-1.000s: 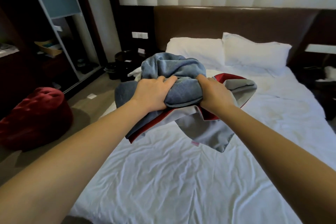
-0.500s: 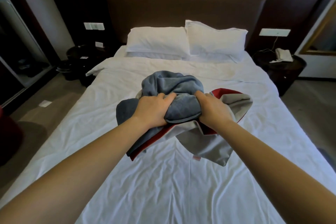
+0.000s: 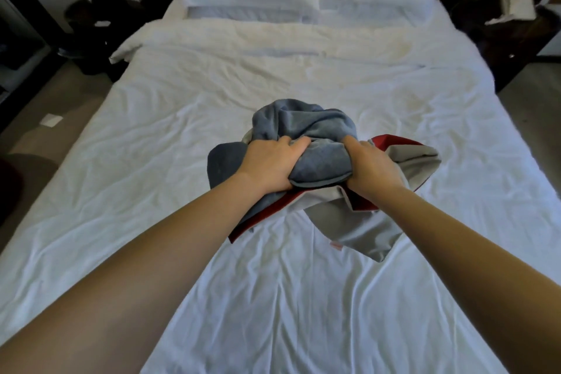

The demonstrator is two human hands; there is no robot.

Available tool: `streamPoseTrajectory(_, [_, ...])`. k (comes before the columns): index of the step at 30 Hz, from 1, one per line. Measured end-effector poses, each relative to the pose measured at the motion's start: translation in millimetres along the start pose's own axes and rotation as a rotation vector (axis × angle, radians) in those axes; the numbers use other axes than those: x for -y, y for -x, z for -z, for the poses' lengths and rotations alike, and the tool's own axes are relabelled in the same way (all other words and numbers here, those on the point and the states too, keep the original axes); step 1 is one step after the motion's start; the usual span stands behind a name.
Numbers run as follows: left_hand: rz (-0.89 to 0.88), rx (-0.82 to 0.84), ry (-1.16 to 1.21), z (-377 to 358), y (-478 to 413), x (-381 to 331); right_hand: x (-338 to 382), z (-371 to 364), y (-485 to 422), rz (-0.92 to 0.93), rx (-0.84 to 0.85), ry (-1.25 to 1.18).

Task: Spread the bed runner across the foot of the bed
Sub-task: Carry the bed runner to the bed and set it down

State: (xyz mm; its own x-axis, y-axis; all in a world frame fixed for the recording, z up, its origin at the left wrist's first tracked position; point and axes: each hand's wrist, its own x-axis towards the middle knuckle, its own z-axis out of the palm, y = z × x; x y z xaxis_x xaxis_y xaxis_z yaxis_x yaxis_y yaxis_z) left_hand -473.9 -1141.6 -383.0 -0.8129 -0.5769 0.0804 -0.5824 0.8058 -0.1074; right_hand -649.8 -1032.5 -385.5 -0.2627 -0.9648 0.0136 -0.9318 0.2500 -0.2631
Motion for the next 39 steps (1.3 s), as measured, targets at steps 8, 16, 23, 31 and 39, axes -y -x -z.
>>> streamPoseTrajectory(8, [0.038, 0.104, 0.057, -118, 8, 9, -17, -111, -22, 0.033, 0.065, 0.102])
streamPoseTrajectory(16, [-0.003, 0.148, 0.064, -209, 4, 18, -34, -206, -36, 0.01, 0.119, 0.084])
streamPoseTrajectory(23, [-0.048, 0.168, 0.012, -260, -25, 23, -55, -251, -57, -0.033, 0.111, 0.056])
streamPoseTrajectory(31, [-0.11, 0.142, 0.0, -302, -34, 13, -74, -306, -53, -0.15, 0.091, -0.053])
streamPoseTrajectory(39, [-0.091, 0.104, 0.017, -311, -37, 10, -81, -315, -58, -0.15, 0.102, -0.081])
